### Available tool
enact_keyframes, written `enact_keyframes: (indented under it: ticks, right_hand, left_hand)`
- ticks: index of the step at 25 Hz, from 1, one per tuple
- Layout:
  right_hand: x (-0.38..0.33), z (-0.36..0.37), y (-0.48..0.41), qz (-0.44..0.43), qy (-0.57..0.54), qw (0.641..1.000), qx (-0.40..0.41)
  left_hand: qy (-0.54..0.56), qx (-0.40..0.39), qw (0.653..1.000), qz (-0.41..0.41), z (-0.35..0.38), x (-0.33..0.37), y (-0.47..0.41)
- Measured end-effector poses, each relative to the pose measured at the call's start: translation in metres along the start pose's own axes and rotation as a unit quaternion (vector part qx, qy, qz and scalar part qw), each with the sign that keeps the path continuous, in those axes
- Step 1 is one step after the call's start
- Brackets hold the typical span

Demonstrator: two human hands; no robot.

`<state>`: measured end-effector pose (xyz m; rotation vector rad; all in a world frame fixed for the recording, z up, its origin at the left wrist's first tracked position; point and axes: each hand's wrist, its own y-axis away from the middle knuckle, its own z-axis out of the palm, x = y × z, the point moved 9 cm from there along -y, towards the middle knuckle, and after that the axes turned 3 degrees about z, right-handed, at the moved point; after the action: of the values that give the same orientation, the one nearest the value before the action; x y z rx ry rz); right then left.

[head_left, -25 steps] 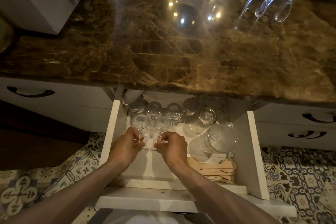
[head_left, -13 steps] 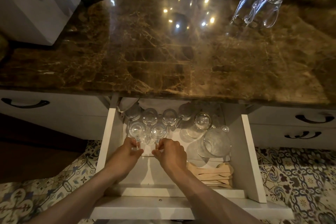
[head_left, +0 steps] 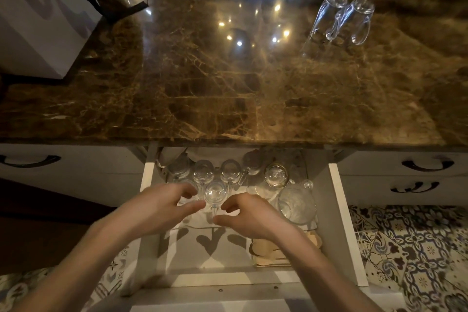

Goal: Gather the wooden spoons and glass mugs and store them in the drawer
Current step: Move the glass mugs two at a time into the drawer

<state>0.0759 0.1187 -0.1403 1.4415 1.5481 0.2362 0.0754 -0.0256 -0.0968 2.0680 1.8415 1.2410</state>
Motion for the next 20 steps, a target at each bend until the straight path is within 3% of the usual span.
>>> enact_keyframes:
  ticks: [4,9,17,20]
  right_hand:
    - [-0.018,-0.065,0.036,-0.087,-0.124,0.988,0.005]
    - [-0.012,-0.163,0.056,-0.165,-0.229,0.945,0.166]
    - [0.026,-0.267,0.052,-0.225,-0.359,0.839,0.342]
    - [0.051,-0.297,0.037,-0.207,-0.418,0.790,0.398]
  left_hand:
    - [0.141,0.041,0.979,0.143,-0.058,0.072,0.012]
    - [0.247,0.191,0.908,0.278,-0.120,0.142,-0.003]
    - [0.340,0.287,0.834,0.325,-0.165,0.199,-0.078]
    - [0.376,0.304,0.816,0.316,-0.167,0.214,-0.119]
